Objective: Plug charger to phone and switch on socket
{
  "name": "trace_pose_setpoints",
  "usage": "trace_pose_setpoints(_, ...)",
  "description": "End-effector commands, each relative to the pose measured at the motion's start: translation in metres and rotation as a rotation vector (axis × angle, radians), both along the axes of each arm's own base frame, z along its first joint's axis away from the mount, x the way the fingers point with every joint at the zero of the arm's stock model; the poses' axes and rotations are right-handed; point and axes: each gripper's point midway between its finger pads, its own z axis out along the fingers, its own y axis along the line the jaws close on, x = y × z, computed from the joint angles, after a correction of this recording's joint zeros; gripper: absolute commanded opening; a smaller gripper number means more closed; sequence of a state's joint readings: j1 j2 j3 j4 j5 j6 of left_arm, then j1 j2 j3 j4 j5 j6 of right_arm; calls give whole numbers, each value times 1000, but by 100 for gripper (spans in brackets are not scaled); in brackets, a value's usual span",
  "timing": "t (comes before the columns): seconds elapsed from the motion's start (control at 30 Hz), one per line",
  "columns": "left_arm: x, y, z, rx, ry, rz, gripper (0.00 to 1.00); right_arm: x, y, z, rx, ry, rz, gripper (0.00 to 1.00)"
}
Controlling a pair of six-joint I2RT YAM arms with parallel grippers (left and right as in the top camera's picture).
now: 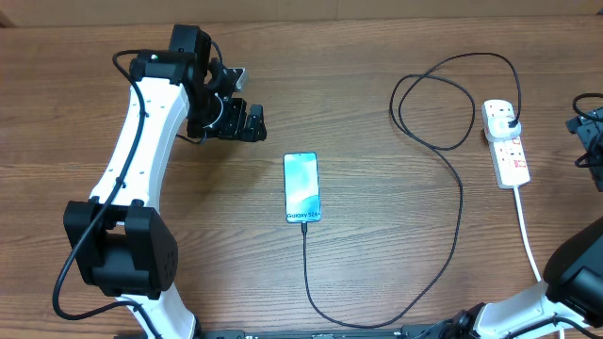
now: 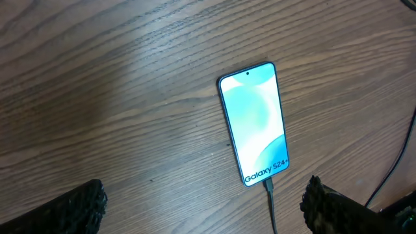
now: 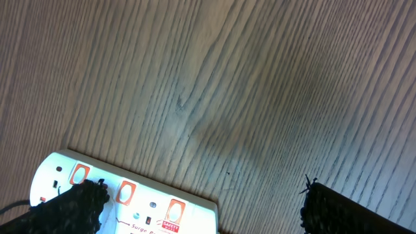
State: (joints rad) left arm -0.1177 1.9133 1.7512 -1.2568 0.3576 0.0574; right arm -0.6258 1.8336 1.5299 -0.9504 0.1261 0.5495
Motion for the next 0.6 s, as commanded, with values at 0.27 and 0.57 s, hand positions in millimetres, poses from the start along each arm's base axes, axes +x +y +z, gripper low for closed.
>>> trace_pose_setpoints(0.27,4,-1,13,1,-41,3,100,-6,6,-4,25,27,4,100)
trace_pose_setpoints(0.57,4,-1,13,1,-42,3,100,-9,9,-6,36,43,4,100)
